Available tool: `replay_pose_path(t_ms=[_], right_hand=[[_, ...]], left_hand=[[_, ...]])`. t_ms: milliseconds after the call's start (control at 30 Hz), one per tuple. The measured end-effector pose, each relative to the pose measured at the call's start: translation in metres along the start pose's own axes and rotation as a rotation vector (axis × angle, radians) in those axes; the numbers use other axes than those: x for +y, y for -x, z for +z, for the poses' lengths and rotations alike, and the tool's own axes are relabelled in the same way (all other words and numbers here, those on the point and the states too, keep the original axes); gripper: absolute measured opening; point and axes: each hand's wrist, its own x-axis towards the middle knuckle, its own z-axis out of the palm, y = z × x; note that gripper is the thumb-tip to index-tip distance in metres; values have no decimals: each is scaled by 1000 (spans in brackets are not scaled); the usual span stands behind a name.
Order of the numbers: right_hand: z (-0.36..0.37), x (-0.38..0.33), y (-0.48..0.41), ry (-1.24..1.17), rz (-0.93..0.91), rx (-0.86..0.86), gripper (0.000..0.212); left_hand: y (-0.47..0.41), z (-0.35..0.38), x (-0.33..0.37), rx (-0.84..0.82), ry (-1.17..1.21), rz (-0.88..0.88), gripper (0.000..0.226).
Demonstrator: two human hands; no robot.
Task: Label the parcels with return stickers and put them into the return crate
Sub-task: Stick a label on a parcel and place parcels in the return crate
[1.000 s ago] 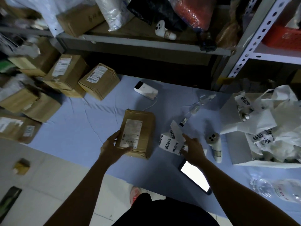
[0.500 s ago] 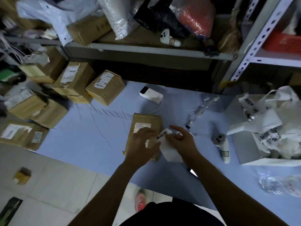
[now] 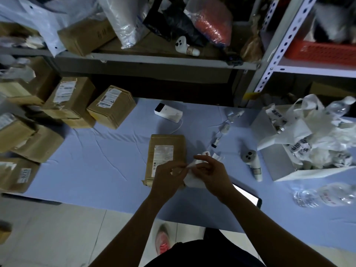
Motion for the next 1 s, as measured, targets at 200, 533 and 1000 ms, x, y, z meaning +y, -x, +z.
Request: replay_pose_path(t_ms=[200,533,1000], right_hand=[[2,-2,5,56,-36,13,33],[-19,25,-6,373,30,297,47],[-7,-34,-31,-349,69,-3,35]], left_hand=[[-2,-4,11,-2,94,-101,30],[-16,-18,15,325,22,-189,4],[-5,-5,17,379,-586,412,49]])
